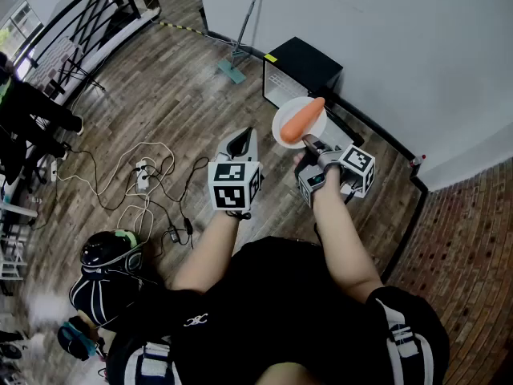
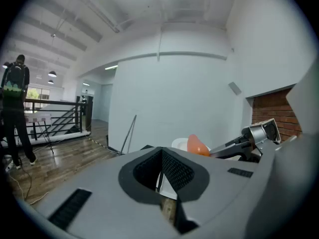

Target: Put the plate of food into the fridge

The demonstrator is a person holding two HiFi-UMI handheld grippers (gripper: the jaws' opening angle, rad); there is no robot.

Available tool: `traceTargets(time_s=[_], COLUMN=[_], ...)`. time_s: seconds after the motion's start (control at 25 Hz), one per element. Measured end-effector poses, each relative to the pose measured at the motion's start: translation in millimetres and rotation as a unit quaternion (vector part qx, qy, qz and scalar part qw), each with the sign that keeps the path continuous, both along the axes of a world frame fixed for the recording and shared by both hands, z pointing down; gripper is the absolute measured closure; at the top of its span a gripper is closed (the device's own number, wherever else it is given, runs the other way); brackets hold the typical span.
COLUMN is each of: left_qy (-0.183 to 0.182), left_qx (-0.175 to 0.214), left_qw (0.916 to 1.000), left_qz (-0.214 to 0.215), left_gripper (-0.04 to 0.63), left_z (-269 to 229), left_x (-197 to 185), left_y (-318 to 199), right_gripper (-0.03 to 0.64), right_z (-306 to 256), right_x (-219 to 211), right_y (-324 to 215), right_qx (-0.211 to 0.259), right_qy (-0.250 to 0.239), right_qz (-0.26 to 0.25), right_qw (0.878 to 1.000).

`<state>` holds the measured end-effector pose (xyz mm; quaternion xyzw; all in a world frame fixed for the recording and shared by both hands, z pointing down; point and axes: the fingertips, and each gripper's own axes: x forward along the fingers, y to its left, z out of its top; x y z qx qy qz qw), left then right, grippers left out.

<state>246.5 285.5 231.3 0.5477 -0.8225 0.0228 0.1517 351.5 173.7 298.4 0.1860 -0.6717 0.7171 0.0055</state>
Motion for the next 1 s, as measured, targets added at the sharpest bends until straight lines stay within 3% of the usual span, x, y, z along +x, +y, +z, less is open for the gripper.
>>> traceTargets(time_s=[0.44, 1.0], left_qy=[0.001, 0.036], left_qx=[0.004, 0.002], left_qw=[1.0, 0.9994], left_qz=[0.007, 0.002], left_gripper=[0.598, 0.598], left_z=[4.5, 31.1], left_x=[-13.9, -55.2], left_y=[16.2, 70.2], right_gripper=[0.58, 0.583], right_z=[-3.9, 4.3], right_x=[-15.0, -58.2], right_y=[13.9, 57.3], right_qx=[-0.004, 0.006], right_qy=[-0.018, 0.0], right_qz=[0.007, -0.003], right_qw=[1.0, 1.0])
